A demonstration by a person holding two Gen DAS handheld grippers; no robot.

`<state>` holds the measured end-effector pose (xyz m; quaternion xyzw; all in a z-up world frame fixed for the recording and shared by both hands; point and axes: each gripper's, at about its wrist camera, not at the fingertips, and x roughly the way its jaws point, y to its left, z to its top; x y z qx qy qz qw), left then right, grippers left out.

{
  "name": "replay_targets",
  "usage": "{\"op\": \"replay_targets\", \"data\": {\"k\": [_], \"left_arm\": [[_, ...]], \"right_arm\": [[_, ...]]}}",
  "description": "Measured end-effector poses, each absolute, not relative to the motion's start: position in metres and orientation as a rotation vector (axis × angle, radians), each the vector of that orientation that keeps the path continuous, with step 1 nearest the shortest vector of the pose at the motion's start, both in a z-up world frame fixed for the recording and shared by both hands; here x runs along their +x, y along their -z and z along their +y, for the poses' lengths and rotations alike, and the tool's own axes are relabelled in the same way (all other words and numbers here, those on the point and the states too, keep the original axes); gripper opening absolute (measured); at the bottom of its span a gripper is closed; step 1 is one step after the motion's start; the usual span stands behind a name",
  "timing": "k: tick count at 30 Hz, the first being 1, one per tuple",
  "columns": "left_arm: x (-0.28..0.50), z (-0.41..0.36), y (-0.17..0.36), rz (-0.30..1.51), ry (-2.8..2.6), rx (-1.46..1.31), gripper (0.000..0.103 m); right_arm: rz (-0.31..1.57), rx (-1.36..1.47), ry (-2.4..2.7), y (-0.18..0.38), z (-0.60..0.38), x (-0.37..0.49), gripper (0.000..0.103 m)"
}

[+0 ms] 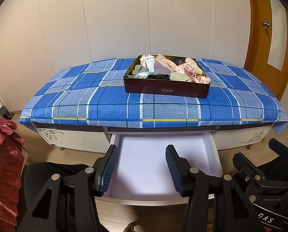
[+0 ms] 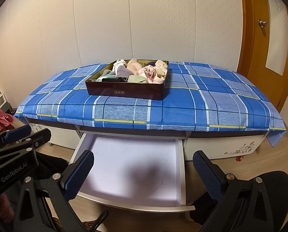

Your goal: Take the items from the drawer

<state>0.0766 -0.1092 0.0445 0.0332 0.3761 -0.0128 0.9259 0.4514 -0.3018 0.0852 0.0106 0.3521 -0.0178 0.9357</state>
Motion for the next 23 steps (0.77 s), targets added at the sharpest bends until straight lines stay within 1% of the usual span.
{"op": "replay_targets", "data": {"k": [16,23], "left_arm": [[0.079,-0.111,-0.041,0.783,0.034,0.075,0.052],[0.083,-0.114,-0.034,0.816,0.052,0.078,0.052]], "right_arm": [[0.729,0.023,0.033,-0.083,-0.299,0.452,0.103],[0.747,0.036,0.034,-0.078,-0.301,0.456,0.103]]}}
